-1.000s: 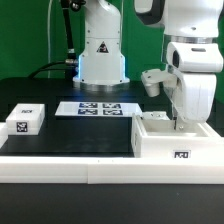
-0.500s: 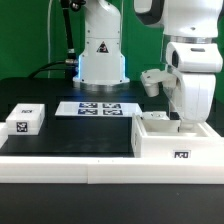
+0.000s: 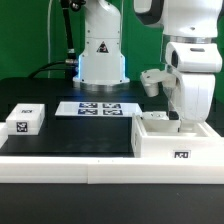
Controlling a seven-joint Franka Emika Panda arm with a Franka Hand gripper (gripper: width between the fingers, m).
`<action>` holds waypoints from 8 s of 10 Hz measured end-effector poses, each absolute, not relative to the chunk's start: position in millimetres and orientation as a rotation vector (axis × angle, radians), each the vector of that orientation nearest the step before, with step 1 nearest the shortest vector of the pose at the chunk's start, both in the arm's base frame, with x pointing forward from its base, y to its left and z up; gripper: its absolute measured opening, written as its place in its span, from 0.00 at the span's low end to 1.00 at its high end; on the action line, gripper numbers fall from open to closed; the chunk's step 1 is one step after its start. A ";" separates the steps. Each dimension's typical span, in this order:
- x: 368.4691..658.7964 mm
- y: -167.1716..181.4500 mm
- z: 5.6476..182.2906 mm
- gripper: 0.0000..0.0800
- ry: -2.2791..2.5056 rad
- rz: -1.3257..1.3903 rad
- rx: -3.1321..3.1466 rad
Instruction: Assemble cabinet
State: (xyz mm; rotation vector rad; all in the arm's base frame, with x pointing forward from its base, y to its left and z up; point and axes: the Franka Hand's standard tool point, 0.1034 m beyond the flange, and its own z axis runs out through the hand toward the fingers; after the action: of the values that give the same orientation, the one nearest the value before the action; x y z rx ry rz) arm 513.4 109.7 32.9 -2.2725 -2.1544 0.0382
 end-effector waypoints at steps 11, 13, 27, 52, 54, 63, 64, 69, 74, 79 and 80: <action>453.1 129.7 76.9 1.00 -2.048 0.043 -2.396; 436.4 142.9 67.5 1.00 -2.027 0.032 -2.398; 417.4 171.6 16.0 0.55 -1.961 -0.006 -2.379; 446.2 122.8 64.7 0.09 -2.036 0.027 -2.378; 445.7 122.7 64.4 0.09 -2.035 0.029 -2.377; 458.6 123.0 63.7 0.09 -2.025 0.030 -2.383; 458.6 123.0 63.6 0.09 -2.025 0.030 -2.383; 478.3 118.6 60.4 0.09 -2.075 0.043 -2.335; 479.6 117.5 60.4 0.09 -2.073 0.049 -2.336; 522.3 112.6 62.3 0.09 -2.067 0.055 -2.345; 532.6 111.2 62.2 0.09 -2.069 0.044 -2.349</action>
Offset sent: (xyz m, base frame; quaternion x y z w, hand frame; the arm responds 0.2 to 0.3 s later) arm -0.0354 0.0133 0.0303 -0.0025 -0.0293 0.0083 0.9995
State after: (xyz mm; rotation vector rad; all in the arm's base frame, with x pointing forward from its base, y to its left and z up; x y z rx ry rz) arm 532.6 111.2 62.2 -2.3490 -2.0688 0.0436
